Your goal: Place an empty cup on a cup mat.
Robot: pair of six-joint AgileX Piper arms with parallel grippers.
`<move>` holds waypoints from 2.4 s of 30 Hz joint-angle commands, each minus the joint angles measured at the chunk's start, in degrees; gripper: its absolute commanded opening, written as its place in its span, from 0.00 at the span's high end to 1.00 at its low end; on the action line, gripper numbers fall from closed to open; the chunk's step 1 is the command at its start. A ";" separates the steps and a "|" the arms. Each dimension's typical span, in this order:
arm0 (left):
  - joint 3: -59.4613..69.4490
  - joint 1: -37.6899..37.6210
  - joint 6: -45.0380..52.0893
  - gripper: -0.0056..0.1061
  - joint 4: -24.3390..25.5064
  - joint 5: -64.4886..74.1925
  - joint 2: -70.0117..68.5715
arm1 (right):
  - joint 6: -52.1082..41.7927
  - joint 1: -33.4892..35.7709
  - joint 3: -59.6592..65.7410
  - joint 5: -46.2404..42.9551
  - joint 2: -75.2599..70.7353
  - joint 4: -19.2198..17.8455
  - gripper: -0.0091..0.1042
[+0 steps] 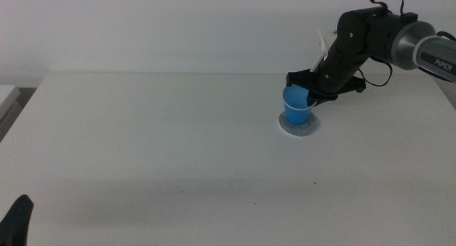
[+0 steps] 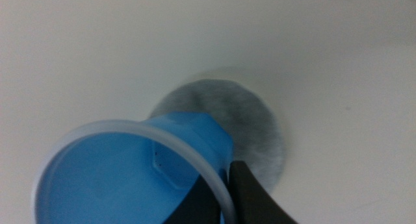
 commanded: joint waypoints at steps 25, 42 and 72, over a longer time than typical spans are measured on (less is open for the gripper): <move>-0.02 -0.06 -0.16 0.11 -0.13 -0.72 -0.21 | 3.33 -0.10 -0.47 1.57 0.55 -4.38 0.51; -0.02 -0.06 -0.16 0.11 -0.13 -0.72 -0.21 | -13.63 -13.41 0.63 9.11 -27.46 -2.67 0.19; -0.02 -0.06 -0.16 0.11 -0.13 -0.72 -0.21 | -14.54 -19.49 66.40 -22.49 -88.23 1.00 0.20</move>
